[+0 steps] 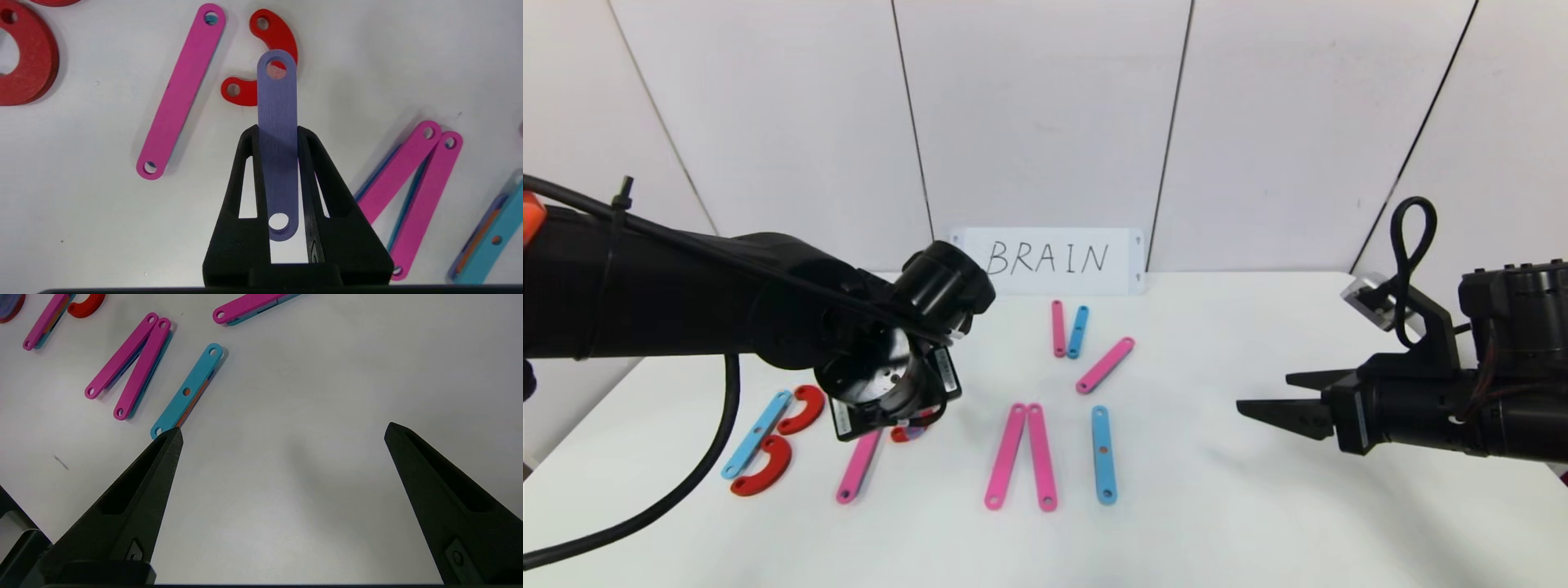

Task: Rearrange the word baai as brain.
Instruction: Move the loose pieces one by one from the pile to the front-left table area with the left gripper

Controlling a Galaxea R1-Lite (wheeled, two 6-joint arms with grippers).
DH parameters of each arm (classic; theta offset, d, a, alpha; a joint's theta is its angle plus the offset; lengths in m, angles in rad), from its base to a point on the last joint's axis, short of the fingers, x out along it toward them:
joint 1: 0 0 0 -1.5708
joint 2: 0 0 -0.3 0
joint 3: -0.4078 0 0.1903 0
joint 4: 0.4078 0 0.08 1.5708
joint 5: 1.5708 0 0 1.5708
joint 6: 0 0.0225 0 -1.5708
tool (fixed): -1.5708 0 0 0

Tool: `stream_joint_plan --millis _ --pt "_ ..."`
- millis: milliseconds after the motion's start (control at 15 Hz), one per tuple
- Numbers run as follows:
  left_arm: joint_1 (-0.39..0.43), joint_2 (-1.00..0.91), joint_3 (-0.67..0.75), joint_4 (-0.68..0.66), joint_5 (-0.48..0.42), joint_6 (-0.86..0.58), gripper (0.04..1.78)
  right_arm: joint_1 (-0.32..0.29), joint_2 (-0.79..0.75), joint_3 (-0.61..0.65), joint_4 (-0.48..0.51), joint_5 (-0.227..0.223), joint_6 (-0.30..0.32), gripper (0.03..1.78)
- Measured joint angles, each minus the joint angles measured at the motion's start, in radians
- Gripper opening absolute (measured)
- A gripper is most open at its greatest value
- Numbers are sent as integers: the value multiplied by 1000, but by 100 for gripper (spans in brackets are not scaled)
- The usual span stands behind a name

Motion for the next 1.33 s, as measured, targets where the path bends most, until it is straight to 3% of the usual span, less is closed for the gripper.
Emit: stream_joint_plan --millis 867,1333 --pt "-53 42 114 -6 24 -275 27 1 5 1 0 0 0 173" --pt "-54 69 148 -9 26 -270 27 1 7 1 0 0 0 173"
